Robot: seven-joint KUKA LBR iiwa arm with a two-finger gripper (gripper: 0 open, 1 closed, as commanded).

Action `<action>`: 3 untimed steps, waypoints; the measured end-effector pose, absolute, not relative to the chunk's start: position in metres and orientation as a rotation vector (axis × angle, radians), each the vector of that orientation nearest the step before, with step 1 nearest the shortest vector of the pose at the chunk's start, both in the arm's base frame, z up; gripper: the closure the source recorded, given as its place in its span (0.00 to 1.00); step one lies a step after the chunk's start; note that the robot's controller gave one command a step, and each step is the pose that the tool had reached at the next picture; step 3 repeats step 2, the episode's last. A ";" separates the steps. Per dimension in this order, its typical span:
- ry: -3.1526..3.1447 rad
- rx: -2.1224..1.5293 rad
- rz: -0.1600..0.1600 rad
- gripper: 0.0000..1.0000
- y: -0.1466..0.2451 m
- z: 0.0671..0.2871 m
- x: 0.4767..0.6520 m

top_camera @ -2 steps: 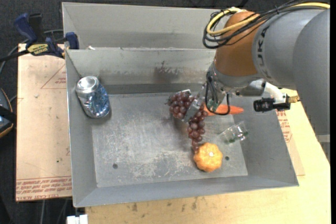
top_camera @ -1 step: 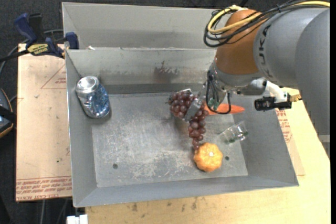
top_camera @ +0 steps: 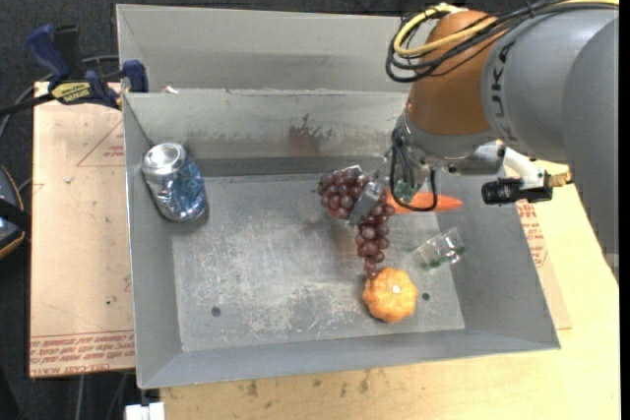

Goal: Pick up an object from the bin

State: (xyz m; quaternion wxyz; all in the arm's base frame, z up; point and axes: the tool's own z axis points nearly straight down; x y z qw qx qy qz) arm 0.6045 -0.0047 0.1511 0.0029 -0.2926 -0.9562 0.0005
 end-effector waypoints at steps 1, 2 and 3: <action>-3.001 -0.918 0.001 1.00 -0.005 0.168 0.605; -3.006 -0.919 -0.002 1.00 -0.005 0.181 0.606; -3.006 -0.919 -0.002 1.00 -0.005 0.181 0.606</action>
Offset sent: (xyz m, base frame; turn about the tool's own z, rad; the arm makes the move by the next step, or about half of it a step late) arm -0.0002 0.0001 0.0020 0.0000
